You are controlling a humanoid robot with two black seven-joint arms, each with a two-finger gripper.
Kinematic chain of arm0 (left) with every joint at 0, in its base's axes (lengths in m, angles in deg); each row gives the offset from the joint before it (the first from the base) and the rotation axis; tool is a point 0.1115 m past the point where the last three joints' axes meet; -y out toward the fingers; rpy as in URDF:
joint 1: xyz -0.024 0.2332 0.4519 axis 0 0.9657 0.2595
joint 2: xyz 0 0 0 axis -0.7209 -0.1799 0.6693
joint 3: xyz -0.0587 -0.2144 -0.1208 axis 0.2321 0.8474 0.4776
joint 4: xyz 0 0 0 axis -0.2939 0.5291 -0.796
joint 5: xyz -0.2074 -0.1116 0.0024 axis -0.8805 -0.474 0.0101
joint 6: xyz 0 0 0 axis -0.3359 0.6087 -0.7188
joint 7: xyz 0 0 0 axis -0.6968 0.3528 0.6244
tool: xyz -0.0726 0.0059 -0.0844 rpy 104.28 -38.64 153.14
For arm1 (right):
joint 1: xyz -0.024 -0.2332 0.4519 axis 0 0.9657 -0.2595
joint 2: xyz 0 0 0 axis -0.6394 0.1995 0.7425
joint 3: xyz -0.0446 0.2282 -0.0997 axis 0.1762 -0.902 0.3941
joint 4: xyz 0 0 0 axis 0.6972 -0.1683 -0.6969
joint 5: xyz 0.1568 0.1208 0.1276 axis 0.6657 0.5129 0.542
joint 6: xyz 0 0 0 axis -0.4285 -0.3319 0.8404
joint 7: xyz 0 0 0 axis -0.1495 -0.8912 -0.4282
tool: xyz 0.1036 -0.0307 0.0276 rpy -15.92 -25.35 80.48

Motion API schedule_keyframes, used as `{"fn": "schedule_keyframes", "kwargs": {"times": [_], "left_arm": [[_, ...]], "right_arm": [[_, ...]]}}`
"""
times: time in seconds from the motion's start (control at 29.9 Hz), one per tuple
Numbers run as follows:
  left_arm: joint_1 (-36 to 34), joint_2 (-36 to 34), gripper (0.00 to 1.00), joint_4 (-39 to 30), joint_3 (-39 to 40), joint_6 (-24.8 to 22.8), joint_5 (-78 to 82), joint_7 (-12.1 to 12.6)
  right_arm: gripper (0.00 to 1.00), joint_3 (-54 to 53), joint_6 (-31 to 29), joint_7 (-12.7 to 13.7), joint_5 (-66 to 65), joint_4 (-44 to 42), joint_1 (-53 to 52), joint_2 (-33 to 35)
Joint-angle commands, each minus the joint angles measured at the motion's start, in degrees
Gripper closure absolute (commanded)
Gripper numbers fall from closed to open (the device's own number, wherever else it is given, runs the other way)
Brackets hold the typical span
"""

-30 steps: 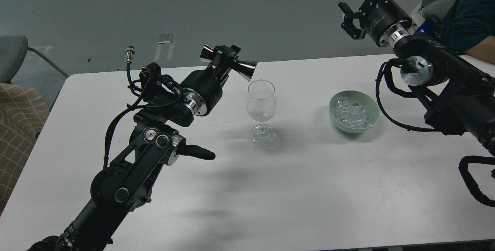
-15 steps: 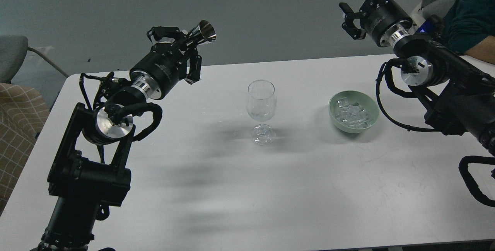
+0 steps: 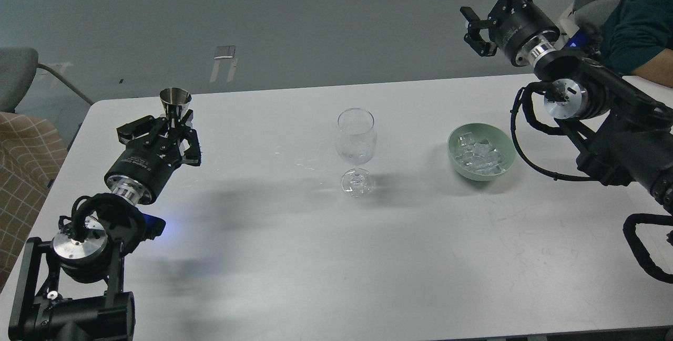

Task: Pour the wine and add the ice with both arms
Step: 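Carry the jigger back and lower it to its spot with the left gripper, then open the left gripper, release the jigger, and withdraw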

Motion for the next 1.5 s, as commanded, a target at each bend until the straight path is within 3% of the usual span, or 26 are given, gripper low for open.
{"fn": "schedule_keyframes", "kwargs": {"times": [0.0,0.23,0.64,0.87,1.37,1.4,1.47], "left_arm": [[-0.2,0.0,0.82,4.8,0.3,-0.6,0.0,-0.6],[-1.1,-0.2,0.77,10.8,-0.3,-0.7,0.2,-2.6],[-2.0,-0.2,0.62,13.1,0.1,-0.2,0.0,-2.8],[-2.4,-0.1,0.44,13.1,0.1,-0.2,0.0,-2.6],[-2.9,-0.2,0.37,13.1,-0.4,-0.1,0.2,-3.7],[-2.9,-0.2,0.39,13.1,-0.4,-0.1,0.3,-3.8],[-2.9,-0.3,0.51,13.1,-0.5,-0.1,0.7,-4.2]], "right_arm": [[0.0,0.0,0.0,0.0,-0.1,0.0,0.0,-0.1],[0.0,0.0,0.0,0.0,-0.1,0.0,0.1,0.2],[0.0,0.0,0.0,0.0,-1.0,0.1,0.4,0.0],[0.0,0.0,0.0,0.0,-1.1,0.1,0.4,0.1],[0.0,0.0,0.1,0.0,-1.1,0.2,0.4,0.1],[0.0,0.0,0.0,0.0,-1.1,0.2,0.4,0.1],[0.0,0.0,0.0,0.0,-1.1,0.2,0.4,0.1]]}}
